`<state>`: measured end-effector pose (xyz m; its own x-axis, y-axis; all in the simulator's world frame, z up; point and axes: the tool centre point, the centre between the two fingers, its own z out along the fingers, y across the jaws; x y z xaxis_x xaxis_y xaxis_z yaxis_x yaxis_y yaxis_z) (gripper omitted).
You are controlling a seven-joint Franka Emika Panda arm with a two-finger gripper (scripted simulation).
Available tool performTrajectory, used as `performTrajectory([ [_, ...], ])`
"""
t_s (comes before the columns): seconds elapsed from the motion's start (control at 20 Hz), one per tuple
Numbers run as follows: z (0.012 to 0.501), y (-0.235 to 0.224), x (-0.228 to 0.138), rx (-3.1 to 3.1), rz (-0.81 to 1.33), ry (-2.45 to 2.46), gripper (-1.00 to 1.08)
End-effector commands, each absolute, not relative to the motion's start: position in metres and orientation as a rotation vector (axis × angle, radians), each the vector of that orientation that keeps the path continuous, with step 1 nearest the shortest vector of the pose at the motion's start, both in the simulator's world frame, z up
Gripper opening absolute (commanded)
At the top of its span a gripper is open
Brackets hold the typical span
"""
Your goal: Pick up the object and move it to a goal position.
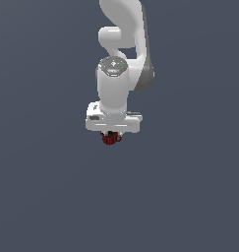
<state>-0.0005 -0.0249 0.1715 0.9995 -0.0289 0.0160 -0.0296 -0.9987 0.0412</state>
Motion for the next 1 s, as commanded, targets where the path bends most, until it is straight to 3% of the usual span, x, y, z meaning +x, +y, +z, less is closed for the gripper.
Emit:
performTrajectory([
  [0.0,0.169,-0.025,-0.004,3.096,0.024,-0.018,0.28],
  [0.95,0.116,-0.023,-0.084,2.958,0.026,0.636,0.28],
])
